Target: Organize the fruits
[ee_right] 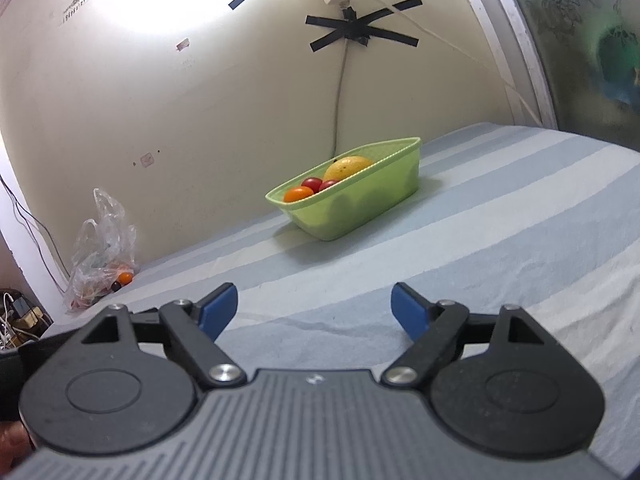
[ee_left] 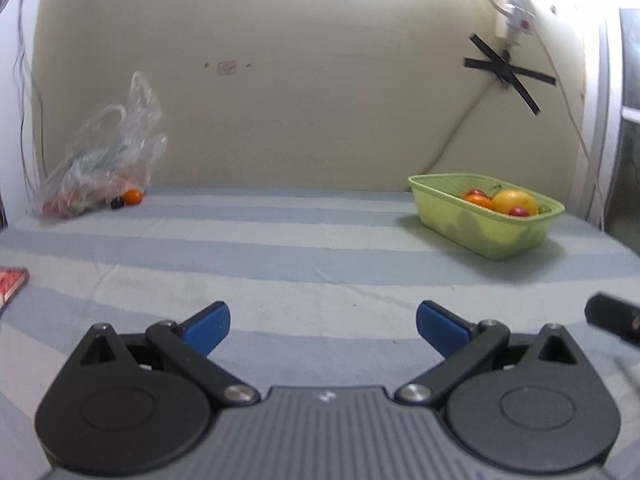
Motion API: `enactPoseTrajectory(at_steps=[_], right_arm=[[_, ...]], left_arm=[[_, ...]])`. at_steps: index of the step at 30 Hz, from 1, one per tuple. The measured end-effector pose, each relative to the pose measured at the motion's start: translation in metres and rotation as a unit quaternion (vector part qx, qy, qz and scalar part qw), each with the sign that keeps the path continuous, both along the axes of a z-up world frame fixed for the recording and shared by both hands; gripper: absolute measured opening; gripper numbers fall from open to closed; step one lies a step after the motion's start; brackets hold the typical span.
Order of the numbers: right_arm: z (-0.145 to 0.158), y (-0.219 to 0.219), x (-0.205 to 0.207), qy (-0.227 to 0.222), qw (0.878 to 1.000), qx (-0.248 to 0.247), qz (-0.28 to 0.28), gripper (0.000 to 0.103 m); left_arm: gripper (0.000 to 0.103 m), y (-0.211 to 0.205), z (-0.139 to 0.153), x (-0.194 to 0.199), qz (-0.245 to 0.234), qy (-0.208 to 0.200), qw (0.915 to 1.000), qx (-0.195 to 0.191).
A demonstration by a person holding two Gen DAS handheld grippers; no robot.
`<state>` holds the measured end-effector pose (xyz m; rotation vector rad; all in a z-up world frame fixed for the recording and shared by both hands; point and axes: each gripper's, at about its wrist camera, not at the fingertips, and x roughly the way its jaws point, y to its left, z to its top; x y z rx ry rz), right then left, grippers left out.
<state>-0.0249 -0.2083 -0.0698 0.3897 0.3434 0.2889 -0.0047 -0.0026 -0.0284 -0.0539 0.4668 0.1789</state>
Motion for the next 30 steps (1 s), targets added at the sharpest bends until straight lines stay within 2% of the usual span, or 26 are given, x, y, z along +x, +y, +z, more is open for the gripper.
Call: enactPoseTrajectory(at_steps=[3,8,14,21,26,30], right_arm=[[0.001,0.002,-0.004,-0.018,1.0,-0.007,-0.003,0.094],[0.003,0.008,-0.01,-0.046,0.999,-0.026,-0.01,0.103],[0.004,0.008,-0.009,-0.046,0.999,-0.027,-0.007,0.103],[0.005,0.008,-0.01,-0.041,0.999,-0.029,-0.009,0.103],[0.003,0.006,-0.007,-0.027,0.999,-0.019,-0.007,0.103],[0.003,0.005,-0.007,-0.024,1.0,-0.014,-0.007,0.103]], left_arm=[[0.103,-0.002,-0.001,0.004,-0.003,0.016,0.9998,0.011],[0.103,0.004,0.003,0.001,-0.006,0.013,0.9999,-0.007],[0.103,0.005,0.013,-0.002,-0.002,0.006,0.9997,-0.025],[0.103,-0.004,0.021,0.002,0.03,0.023,0.9992,0.015],[0.103,0.003,0.021,0.009,0.036,0.058,0.9976,-0.006],[0.103,0.003,0.021,0.009,0.046,0.064,0.9966,0.022]])
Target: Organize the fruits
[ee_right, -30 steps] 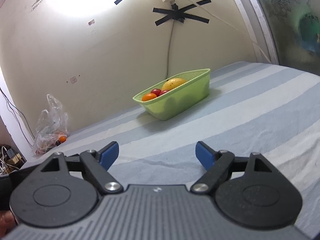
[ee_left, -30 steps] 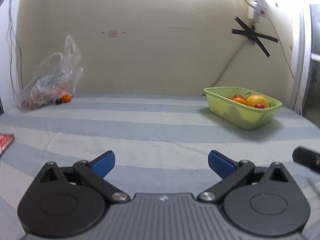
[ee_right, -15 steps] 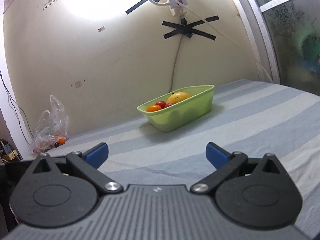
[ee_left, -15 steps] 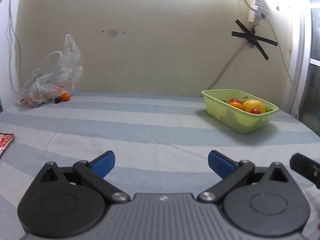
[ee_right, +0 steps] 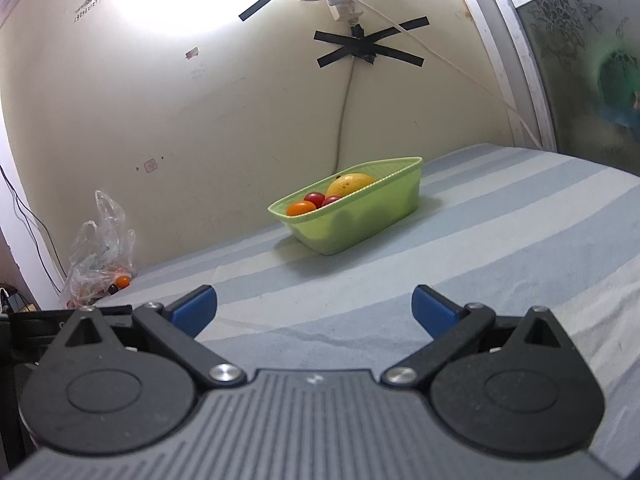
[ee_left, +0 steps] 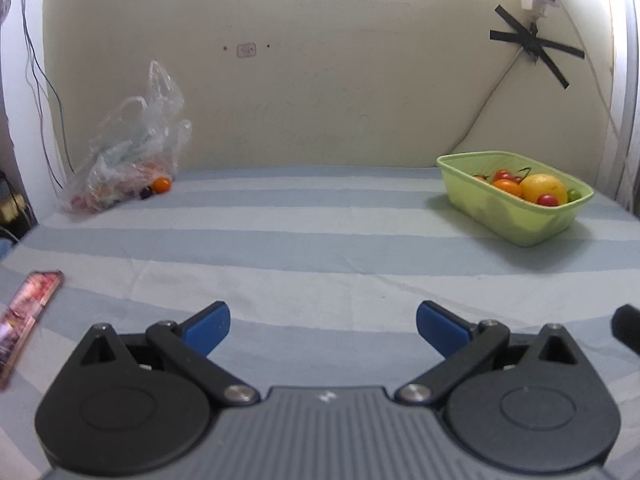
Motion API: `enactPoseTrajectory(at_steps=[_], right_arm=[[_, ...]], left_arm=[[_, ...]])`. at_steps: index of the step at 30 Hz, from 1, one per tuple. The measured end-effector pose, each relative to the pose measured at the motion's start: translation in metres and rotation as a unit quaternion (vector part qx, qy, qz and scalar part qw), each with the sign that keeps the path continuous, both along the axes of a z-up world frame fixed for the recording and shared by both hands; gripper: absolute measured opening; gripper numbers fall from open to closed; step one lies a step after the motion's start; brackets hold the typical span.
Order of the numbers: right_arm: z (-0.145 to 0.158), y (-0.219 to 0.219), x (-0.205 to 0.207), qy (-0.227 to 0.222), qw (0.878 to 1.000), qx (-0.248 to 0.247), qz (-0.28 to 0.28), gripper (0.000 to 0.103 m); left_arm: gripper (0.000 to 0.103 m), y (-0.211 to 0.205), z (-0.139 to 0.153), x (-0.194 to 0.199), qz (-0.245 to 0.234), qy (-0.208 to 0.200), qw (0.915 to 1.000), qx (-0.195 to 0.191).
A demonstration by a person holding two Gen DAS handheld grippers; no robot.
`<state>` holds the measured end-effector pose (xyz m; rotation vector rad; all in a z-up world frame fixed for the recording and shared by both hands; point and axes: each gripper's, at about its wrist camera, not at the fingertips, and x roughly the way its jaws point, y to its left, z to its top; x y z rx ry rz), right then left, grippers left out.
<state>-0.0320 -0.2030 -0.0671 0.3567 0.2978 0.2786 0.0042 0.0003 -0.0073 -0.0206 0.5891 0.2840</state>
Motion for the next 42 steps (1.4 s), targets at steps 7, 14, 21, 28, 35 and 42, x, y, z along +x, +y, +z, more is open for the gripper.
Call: enactPoseTrajectory(at_steps=[7,14,21,28,35,42], right_arm=[[-0.0003,0.0001,-0.0008,0.002,1.0,0.003,0.003,0.103],[-0.0006,-0.0001,-0.0008,0.002,1.0,0.005,0.002,0.103],[-0.0009,0.0,-0.0001,0.002,1.0,0.006,0.004,0.103],[-0.0016,-0.0009,0.0003,0.003,1.0,0.009,0.005,0.103],[-0.0018,-0.002,0.0006,0.003,1.0,0.012,0.005,0.103],[-0.0018,-0.0018,0.0004,0.004,1.0,0.013,0.005,0.103]], left_arm=[[0.103,-0.004,-0.0005,0.0016,-0.012,0.014,0.9998,0.009],[0.103,-0.006,-0.0049,0.0044,-0.023,0.036,0.999,0.009],[0.103,-0.0062,-0.0029,0.0016,-0.021,0.027,0.9993,0.015],[0.103,-0.0077,-0.0006,-0.0023,-0.031,0.021,0.9991,0.018],[0.103,-0.0053,0.0005,-0.0012,-0.029,0.028,0.9991,0.011],[0.103,-0.0039,-0.0021,0.0003,-0.029,0.041,0.9987,0.0]])
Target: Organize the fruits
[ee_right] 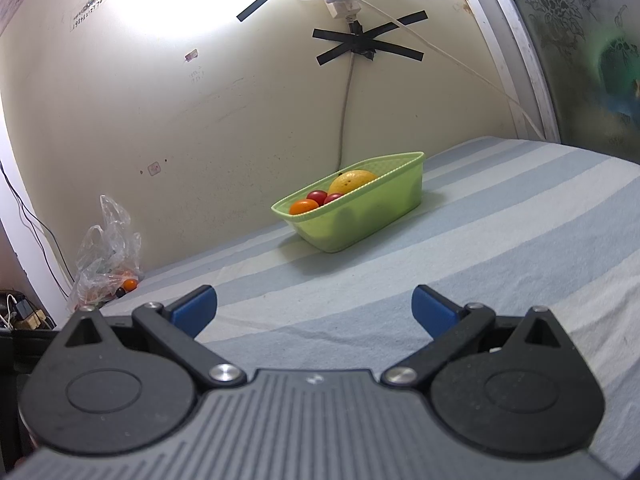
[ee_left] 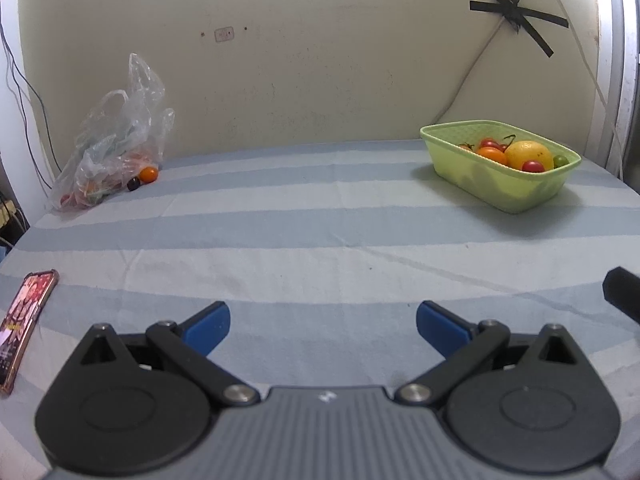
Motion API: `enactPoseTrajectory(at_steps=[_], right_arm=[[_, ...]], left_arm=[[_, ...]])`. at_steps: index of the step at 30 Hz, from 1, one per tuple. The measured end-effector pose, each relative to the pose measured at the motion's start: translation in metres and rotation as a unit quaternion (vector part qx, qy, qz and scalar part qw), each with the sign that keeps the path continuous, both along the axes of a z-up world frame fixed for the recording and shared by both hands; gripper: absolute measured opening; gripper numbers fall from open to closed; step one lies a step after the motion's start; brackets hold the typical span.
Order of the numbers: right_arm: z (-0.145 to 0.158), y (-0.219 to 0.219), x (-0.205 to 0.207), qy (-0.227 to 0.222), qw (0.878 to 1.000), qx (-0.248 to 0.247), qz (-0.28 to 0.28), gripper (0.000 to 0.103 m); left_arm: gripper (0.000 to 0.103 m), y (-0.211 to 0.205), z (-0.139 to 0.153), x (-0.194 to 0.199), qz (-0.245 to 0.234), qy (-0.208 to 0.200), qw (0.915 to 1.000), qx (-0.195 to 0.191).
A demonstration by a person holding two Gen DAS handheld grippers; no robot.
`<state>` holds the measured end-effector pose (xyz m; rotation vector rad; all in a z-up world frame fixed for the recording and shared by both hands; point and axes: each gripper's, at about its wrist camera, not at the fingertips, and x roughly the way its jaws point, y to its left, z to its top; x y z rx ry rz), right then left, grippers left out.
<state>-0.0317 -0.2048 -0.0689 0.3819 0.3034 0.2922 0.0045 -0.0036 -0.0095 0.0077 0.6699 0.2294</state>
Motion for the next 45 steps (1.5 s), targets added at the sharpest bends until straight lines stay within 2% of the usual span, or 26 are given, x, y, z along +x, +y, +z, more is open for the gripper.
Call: enactPoseTrajectory(at_steps=[22,28,33,45], right_arm=[[0.0007,-0.0001,0.0002,0.001,1.0,0.0,0.0,0.103],[-0.0003,0.0002,0.0001,0.002,1.0,0.002,0.002,0.103],[-0.0005,0.0007,-0.0004,0.002,1.0,0.003,0.002,0.103],[-0.0005,-0.0002,-0.0006,0.002,1.0,0.006,0.001,0.103]], left_arm=[[0.103,-0.0014,-0.0004,0.0004,0.002,0.006,1.0,0.003],[0.103,-0.0012,0.001,-0.0012,0.006,-0.004,1.0,0.005],[0.103,-0.0044,0.0038,-0.004,0.014,-0.022,0.9993,0.027],[0.103,-0.0038,0.003,-0.0033,0.013,-0.02,0.9993,0.028]])
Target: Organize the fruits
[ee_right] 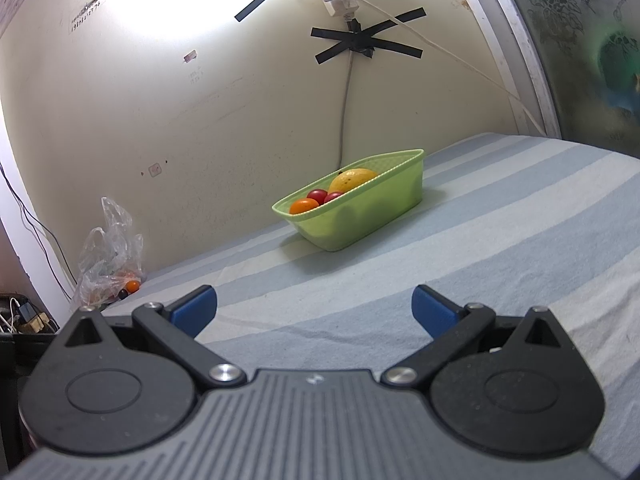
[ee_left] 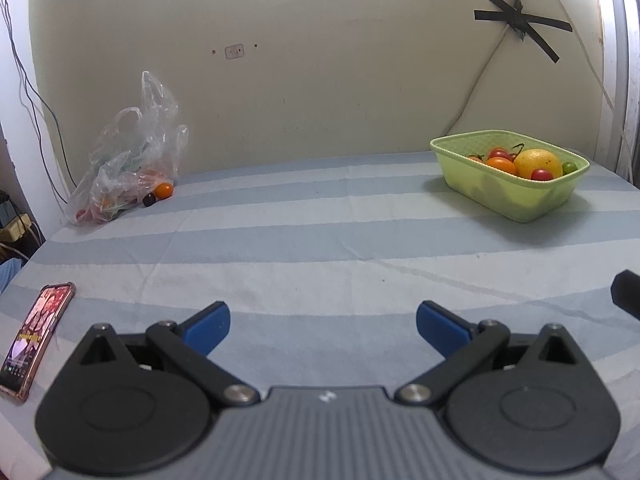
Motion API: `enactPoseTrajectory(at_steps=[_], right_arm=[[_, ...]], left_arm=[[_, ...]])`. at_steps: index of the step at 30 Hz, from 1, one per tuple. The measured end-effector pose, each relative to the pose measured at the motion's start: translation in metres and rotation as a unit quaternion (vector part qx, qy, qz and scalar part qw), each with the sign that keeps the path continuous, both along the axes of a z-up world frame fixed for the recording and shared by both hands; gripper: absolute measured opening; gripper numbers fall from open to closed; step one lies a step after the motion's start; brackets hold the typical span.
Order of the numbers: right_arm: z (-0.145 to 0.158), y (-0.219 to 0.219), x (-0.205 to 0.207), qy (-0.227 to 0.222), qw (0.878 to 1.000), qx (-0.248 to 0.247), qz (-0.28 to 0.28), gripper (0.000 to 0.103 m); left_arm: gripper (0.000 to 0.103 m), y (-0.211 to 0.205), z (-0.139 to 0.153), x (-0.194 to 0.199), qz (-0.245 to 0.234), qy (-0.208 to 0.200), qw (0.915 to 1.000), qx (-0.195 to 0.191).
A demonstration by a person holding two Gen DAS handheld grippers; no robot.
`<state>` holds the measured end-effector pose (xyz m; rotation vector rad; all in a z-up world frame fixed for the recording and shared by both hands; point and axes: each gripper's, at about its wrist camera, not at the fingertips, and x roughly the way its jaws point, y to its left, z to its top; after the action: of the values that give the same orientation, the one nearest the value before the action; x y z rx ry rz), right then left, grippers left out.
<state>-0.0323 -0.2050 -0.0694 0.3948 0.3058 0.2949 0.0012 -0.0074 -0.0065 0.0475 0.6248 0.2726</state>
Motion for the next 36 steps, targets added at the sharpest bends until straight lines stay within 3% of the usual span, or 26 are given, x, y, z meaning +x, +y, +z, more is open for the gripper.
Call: enactPoseTrajectory(at_steps=[36], right_arm=[[-0.0003,-0.0009,0.0001,0.001,1.0,0.001,0.0,0.103]], left_arm=[[0.103,-0.0004,-0.0005,-0.0002,0.014,0.002,0.9998,0.012]])
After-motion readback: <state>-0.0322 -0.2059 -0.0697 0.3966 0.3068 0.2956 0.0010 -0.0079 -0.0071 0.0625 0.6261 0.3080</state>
